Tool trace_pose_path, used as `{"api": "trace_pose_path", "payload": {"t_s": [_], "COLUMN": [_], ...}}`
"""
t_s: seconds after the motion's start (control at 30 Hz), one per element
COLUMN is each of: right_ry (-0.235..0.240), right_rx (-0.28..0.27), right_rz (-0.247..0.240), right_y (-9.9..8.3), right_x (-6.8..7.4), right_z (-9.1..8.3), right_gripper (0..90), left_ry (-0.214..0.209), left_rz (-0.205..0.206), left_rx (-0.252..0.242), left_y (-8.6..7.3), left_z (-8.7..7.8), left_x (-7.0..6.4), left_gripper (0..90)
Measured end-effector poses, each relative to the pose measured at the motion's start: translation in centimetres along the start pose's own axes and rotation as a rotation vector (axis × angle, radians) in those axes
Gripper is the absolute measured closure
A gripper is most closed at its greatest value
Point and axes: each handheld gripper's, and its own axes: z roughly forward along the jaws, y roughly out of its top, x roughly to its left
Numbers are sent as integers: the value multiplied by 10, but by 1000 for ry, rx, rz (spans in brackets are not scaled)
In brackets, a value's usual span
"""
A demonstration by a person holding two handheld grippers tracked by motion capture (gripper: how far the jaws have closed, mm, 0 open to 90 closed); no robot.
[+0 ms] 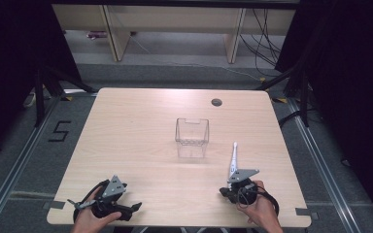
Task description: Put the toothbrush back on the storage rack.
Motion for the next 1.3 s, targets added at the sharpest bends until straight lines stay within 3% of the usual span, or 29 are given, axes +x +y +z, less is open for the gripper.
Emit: {"api": "trace_pose_path", "payload": {"t_s": [0.07,0.1,0.13,0.23,0.37,0.4,0.43,0.47,0.5,0.53,0.57,0.6,0.73,0.77,0.83,0.87,1.0,1.03,1.13,1.17,1.2,1.23,1.27,1.3], "right_ry": [5,-1,3,-11,-22,-3,-11,-29,-9,-13,-27,-32,-45,-30,-44,-44,-52,-53,-59,-55,-73,-58,-71,-75], "right_rx": [12,22,18,8,18,10,13,-10,5,7,17,-4,14,0,11,11,15,1,-1,-8,3,-9,16,2], "right_rz": [-14,13,-10,21,15,11,32,16,31,22,54,45,48,65,78,78,78,101,101,79,89,109,128,86], "right_y": [-2,-3,-4,-9,-13,-14,-15,-16,-17,-18,-19,-21,-26,-28,-31,-31,-35,-37,-38,-39,-40,-40,-41,-41], "right_x": [0,2,1,1,-2,-3,-2,-4,-4,-5,-4,-5,-9,-9,-10,-10,-12,-12,-15,-17,-18,-18,-17,-21], "right_z": [-3,-5,-5,-9,-12,-12,-13,-13,-15,-16,-19,-19,-23,-23,-29,-29,-31,-32,-33,-33,-36,-35,-38,-38], "right_gripper": [900,900,900,900,900,900,900,900,900,900,900,900,900,900,900,900,900,900,900,900,900,900,900,900], "left_ry": [-3,-1,6,-2,-2,1,-1,-3,-3,-2,-2,4,-3,-2,2,-2,-2,-1,-2,-3,-3,-3,-3,-2], "left_rz": [7,7,2,10,8,6,7,14,14,13,12,7,14,11,3,18,15,13,15,16,16,16,15,13], "left_rx": [5,6,4,8,7,7,6,8,8,9,7,4,9,8,2,13,10,9,9,11,11,10,10,10], "left_y": [0,0,0,0,0,0,0,0,0,0,0,0,0,0,0,0,0,0,0,0,0,0,0,0], "left_z": [0,0,0,-1,0,0,0,0,0,0,0,1,0,0,1,0,0,0,0,0,0,0,0,0], "left_x": [0,0,0,1,1,1,0,1,1,1,1,1,1,1,0,1,1,1,1,1,1,1,1,1], "left_gripper": [147,147,147,147,147,147,147,147,147,147,147,147,147,147,147,147,147,147,147,147,147,147,147,147]}}
